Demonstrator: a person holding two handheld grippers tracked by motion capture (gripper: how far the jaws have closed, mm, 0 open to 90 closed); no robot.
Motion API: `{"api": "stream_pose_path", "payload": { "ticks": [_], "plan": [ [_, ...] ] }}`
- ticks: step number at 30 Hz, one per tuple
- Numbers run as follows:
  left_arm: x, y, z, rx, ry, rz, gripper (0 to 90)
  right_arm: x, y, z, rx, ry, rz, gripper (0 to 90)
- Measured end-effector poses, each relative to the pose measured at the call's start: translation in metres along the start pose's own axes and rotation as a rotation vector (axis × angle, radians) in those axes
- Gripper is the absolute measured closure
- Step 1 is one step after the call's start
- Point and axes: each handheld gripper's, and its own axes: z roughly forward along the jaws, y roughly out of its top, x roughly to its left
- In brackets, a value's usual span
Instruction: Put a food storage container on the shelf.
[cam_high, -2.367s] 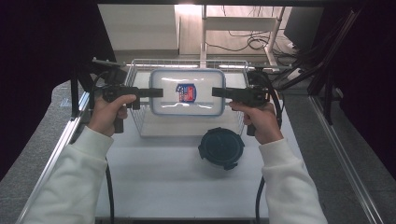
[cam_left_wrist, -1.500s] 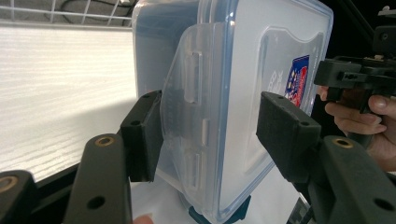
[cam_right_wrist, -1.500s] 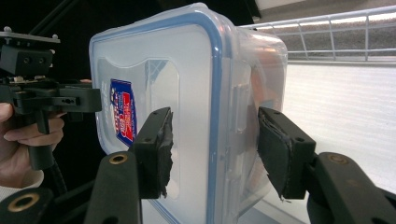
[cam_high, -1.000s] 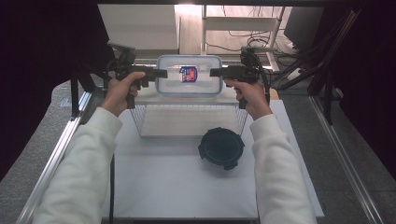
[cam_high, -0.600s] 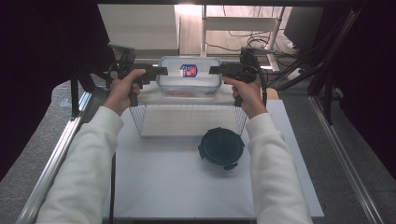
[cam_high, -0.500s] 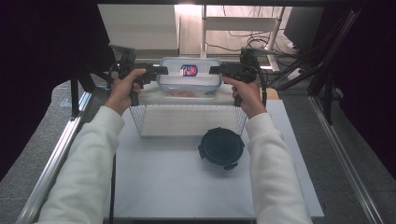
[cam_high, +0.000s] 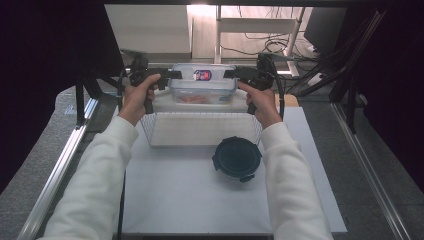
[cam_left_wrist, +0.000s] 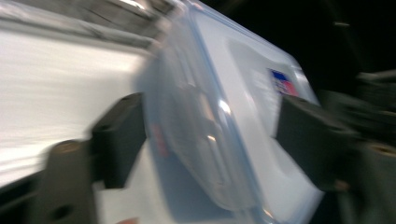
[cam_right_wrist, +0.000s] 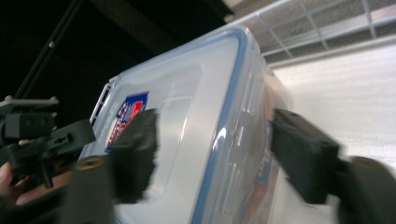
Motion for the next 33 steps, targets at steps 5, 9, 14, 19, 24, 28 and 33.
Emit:
{"api": "stream_pose_path", "payload": {
  "ticks": [5, 9, 14, 19, 24, 28, 33],
  "plan": [
    [-0.015, -0.004, -0.013, -0.106, 0.044, 0.075, 12.8, 0.007, -0.007, -0.008, -0.059, -0.023, -0.035, 10.0],
    [-0.019, -0.01, -0.026, -0.125, 0.03, 0.123, 14.4, 0.013, -0.017, -0.02, -0.097, -0.017, -0.093, 7.3],
    [-0.019, -0.031, -0.046, -0.105, -0.014, 0.191, 17.8, 0.019, -0.03, -0.044, -0.105, 0.033, -0.204, 8.4],
    [-0.022, -0.055, -0.065, -0.09, -0.018, 0.298, 20.2, 0.02, -0.047, -0.065, -0.112, -0.004, -0.341, 13.2],
    [-0.02, -0.082, -0.08, -0.045, -0.015, 0.357, 21.2, 0.012, -0.066, -0.084, -0.107, -0.003, -0.371, 14.7],
    [-0.015, -0.105, -0.086, -0.016, 0.001, 0.394, 22.0, 0.003, -0.085, -0.098, -0.097, 0.009, -0.423, 19.9],
    [-0.01, -0.133, -0.089, 0.036, 0.007, 0.427, 22.6, -0.01, -0.114, -0.109, -0.072, -0.006, -0.473, 22.2]
  ]
}}
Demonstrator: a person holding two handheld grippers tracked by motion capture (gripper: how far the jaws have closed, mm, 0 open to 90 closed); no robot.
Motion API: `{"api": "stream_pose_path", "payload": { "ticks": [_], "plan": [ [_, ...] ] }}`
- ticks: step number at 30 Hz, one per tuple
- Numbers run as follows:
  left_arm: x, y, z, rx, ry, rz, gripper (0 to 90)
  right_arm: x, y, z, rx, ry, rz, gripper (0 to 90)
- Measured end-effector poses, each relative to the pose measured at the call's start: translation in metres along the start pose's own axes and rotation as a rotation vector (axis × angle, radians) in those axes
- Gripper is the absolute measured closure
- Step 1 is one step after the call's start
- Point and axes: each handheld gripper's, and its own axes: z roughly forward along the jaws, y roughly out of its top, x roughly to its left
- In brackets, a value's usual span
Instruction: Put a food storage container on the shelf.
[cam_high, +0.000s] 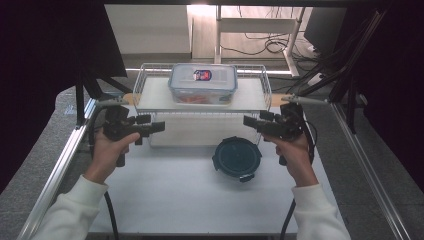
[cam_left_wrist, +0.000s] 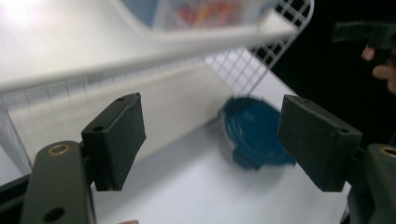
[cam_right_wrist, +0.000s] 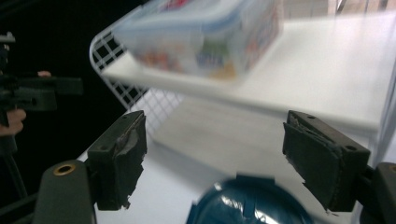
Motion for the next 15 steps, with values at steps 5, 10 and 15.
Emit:
{"api": "stream_pose_path", "payload": {
  "ticks": [5, 10, 15],
  "plan": [
    [-0.009, -0.028, -0.002, 0.043, 0.02, 0.042, 22.9, 0.004, -0.032, -0.008, 0.034, -0.02, -0.028, 23.2],
    [-0.01, -0.061, -0.001, 0.08, 0.03, 0.035, 22.3, 0.006, -0.061, -0.011, 0.069, -0.021, -0.031, 24.5],
    [-0.003, -0.088, 0.003, 0.138, 0.049, -0.004, 22.7, 0.005, -0.085, -0.011, 0.12, -0.033, -0.037, 25.0]
  ]
}}
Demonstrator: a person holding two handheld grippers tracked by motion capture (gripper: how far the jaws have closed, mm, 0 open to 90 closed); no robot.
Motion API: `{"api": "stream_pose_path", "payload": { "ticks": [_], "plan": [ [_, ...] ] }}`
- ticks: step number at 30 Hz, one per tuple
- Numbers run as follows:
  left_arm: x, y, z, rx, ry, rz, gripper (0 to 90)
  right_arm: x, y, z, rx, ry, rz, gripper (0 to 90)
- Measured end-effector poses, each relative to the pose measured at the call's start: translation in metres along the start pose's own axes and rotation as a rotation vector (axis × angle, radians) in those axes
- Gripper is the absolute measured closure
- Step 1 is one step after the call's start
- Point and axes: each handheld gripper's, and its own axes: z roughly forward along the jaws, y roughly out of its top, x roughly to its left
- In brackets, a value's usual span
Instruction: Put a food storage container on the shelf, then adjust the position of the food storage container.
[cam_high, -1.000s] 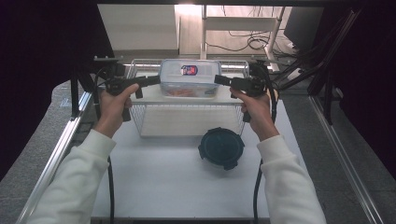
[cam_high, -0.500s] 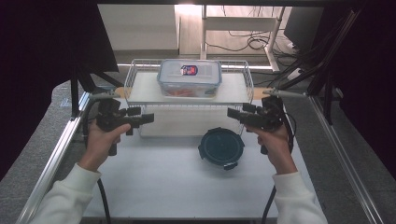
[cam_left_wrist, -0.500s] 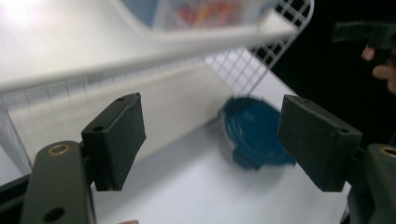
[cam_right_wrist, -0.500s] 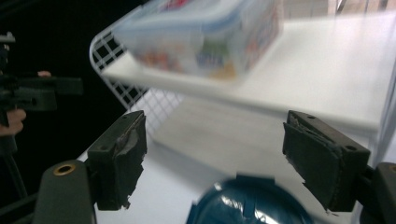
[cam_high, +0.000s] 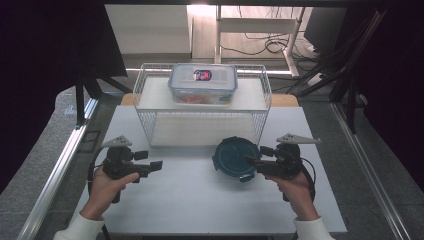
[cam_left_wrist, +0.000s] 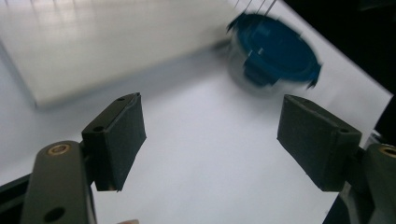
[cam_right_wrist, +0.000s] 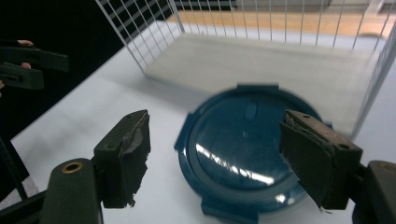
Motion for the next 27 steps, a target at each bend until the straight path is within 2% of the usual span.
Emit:
{"api": "stream_pose_path", "payload": {
  "ticks": [1, 3, 7, 10, 16, 20, 24, 27],
  "plan": [
    [0.001, -0.004, 0.003, 0.031, 0.023, 0.003, 22.8, 0.0, -0.004, 0.001, 0.012, -0.005, 0.002, 25.0],
    [0.002, -0.011, 0.005, 0.045, 0.04, -0.006, 22.8, -0.001, -0.014, 0.001, 0.031, -0.018, 0.013, 25.1],
    [0.002, -0.021, 0.005, 0.041, 0.041, -0.014, 22.8, -0.001, -0.031, 0.005, 0.066, -0.029, 0.008, 26.1],
    [-0.001, -0.022, 0.006, 0.044, 0.034, -0.007, 22.7, -0.003, -0.04, 0.01, 0.092, -0.037, 0.001, 26.3],
    [-0.009, -0.021, 0.009, 0.041, 0.022, 0.013, 22.7, 0.0, -0.038, 0.009, 0.081, -0.038, -0.024, 27.4],
    [-0.009, -0.023, 0.012, 0.045, 0.007, 0.006, 22.4, -0.003, -0.038, 0.006, 0.069, -0.041, -0.018, 27.4],
    [-0.008, -0.024, 0.01, 0.039, 0.017, 0.001, 22.2, -0.005, -0.037, 0.004, 0.07, -0.039, -0.017, 27.5],
    [-0.005, -0.025, 0.009, 0.037, 0.021, -0.013, 22.2, -0.006, -0.035, 0.005, 0.087, -0.033, -0.018, 30.9]
  ]
}}
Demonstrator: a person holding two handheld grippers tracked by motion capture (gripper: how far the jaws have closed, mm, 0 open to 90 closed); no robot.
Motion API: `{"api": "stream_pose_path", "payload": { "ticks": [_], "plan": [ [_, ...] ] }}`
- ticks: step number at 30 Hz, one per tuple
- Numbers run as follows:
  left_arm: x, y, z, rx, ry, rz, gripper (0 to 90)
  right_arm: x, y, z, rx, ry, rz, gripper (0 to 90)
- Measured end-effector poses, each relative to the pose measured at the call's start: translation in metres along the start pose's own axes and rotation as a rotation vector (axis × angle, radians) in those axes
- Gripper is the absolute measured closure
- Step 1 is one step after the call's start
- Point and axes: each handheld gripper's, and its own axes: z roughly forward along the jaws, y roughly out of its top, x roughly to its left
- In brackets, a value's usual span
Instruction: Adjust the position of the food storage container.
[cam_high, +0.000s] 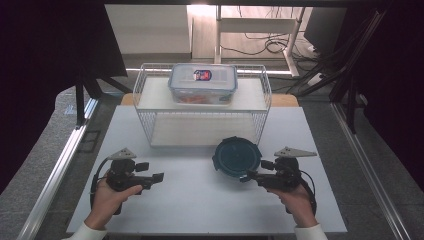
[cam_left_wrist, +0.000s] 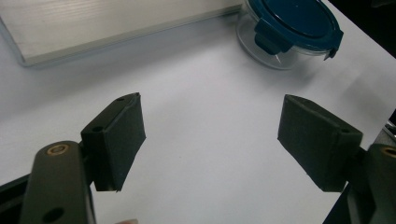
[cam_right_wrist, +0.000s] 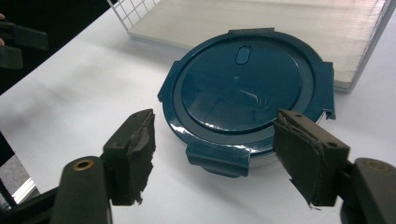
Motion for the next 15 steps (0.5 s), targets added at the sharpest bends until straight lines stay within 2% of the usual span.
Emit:
{"api": "stream_pose_path", "payload": {
  "ticks": [7, 10, 12, 15],
  "plan": [
    [0.001, -0.004, -0.005, -0.004, -0.006, -0.008, 22.0, 0.001, 0.005, 0.004, 0.024, 0.009, -0.008, 34.6],
    [0.002, -0.005, -0.004, 0.002, -0.012, -0.007, 21.8, -0.002, 0.011, 0.006, 0.058, -0.005, -0.021, 42.7],
    [0.003, -0.005, -0.003, 0.004, -0.015, -0.006, 21.7, -0.005, 0.019, 0.009, 0.086, -0.033, -0.038, 48.6],
    [0.004, -0.006, -0.004, -0.008, 0.009, -0.003, 21.7, -0.013, 0.033, 0.015, 0.112, -0.073, -0.045, 57.7]
  ]
}}
